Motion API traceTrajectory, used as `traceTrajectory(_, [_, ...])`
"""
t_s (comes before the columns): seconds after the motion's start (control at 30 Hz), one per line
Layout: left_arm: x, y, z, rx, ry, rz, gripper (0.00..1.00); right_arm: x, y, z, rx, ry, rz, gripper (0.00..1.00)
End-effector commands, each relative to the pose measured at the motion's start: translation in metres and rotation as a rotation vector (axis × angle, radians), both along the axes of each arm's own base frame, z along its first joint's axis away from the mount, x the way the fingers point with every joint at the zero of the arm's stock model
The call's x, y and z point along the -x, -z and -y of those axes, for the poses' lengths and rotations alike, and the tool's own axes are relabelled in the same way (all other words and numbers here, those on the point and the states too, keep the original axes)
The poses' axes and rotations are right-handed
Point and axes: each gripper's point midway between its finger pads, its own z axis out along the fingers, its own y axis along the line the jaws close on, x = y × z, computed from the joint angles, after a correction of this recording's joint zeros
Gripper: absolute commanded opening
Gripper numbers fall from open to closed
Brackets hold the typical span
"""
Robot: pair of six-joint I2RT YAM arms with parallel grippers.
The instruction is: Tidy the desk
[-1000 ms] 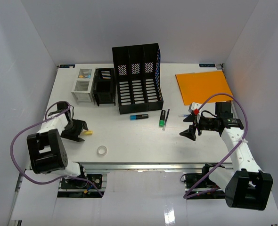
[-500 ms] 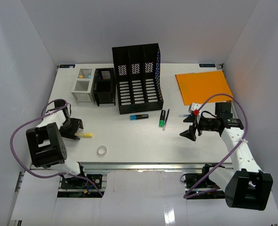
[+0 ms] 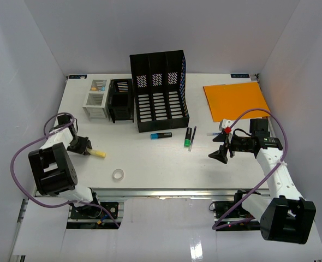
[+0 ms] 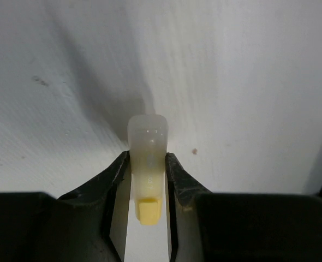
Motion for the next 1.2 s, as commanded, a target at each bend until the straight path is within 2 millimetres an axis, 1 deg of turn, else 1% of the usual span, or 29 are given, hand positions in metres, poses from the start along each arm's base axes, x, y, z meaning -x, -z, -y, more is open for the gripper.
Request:
traceTrajectory(0.0, [-0.044,-0.055,0.003,-0.039,0.191,0.302,0.00,0.003,-0.004,-0.002,-0.028,-0.014,0.005,0.82])
traceTrajectory(0.07, [-0.063,-0.091,0.006,-0.086,0.285,0.454,0.00,0.003,-0.004,-0.002,-0.029,-0.014,0.001,0.82])
traceTrajectory(0.1, [-0.075,-0.116,0.008,-0.123,0.342,0.554,0.00,0.003,-0.003,-0.003,-0.030,-0.016,-0.001,0.82])
traceTrajectory(0.17, [-0.097,-0.164,0.012,-0.204,0.408,0.700,0.00,0.003,-0.003,-0.003,-0.031,-0.015,-0.004,0.82])
traceTrajectory(0.2, [-0.107,-0.186,0.015,-0.254,0.456,0.763,0.00,0.002,-0.003,-0.003,-0.031,-0.016,-0.003,0.82])
traceTrajectory(0.23, [-0.116,-0.203,0.018,-0.296,0.483,0.813,0.00,0.003,-0.003,-0.003,-0.033,-0.016,-0.006,0.82])
traceTrajectory(0.3, [-0.141,-0.256,0.038,-0.418,0.585,1.010,0.00,0.003,-0.002,-0.003,-0.033,-0.018,-0.009,0.82])
traceTrajectory(0.33, [-0.151,-0.281,0.042,-0.497,0.626,1.101,0.00,0.003,-0.003,-0.003,-0.034,-0.018,-0.008,0.82])
traceTrajectory(0.37, [-0.158,-0.301,0.056,-0.550,0.685,1.188,0.00,0.003,-0.002,-0.003,-0.034,-0.020,-0.009,0.82])
traceTrajectory(0.4, [-0.167,-0.311,0.070,-0.602,0.762,1.253,0.00,0.003,-0.002,-0.003,-0.035,-0.021,-0.009,0.82])
traceTrajectory(0.43, [-0.176,-0.316,0.081,-0.665,0.840,1.307,0.00,0.003,-0.002,-0.004,-0.036,-0.022,-0.009,0.82])
traceTrajectory(0.5, [-0.191,-0.345,0.095,-0.806,0.884,1.465,0.00,0.003,-0.002,-0.003,-0.035,-0.022,-0.013,0.82])
traceTrajectory(0.57, [-0.212,-0.349,0.096,-0.869,0.898,1.505,0.00,0.003,-0.001,-0.003,-0.031,-0.019,-0.012,0.82])
traceTrajectory(0.63, [-0.238,-0.346,0.092,-0.928,0.906,1.490,0.00,0.003,-0.001,-0.002,-0.030,-0.018,-0.013,0.82])
traceTrajectory(0.73, [-0.271,-0.341,0.084,-0.998,0.926,1.453,0.00,0.002,-0.001,-0.003,-0.030,-0.020,-0.013,0.82])
traceTrajectory(0.77, [-0.279,-0.339,0.082,-1.027,0.937,1.440,0.00,0.002,-0.001,-0.003,-0.030,-0.020,-0.013,0.82])
traceTrajectory(0.87, [-0.298,-0.331,0.073,-1.098,0.950,1.395,0.00,0.002,0.000,-0.003,-0.033,-0.022,-0.018,0.82])
traceTrajectory(0.97, [-0.315,-0.315,0.066,-1.121,0.960,1.342,0.00,0.001,0.001,-0.003,-0.031,-0.022,-0.022,0.82])
traceTrajectory(1.03, [-0.321,-0.304,0.061,-1.124,0.953,1.310,0.00,0.001,0.002,-0.003,-0.032,-0.022,-0.029,0.82])
traceTrajectory(1.13, [-0.326,-0.291,0.055,-1.125,0.943,1.283,0.00,0.001,0.003,-0.002,-0.029,-0.021,-0.031,0.82])
traceTrajectory(1.17, [-0.328,-0.283,0.053,-1.119,0.944,1.269,0.00,0.000,0.003,-0.002,-0.028,-0.020,-0.032,0.82])
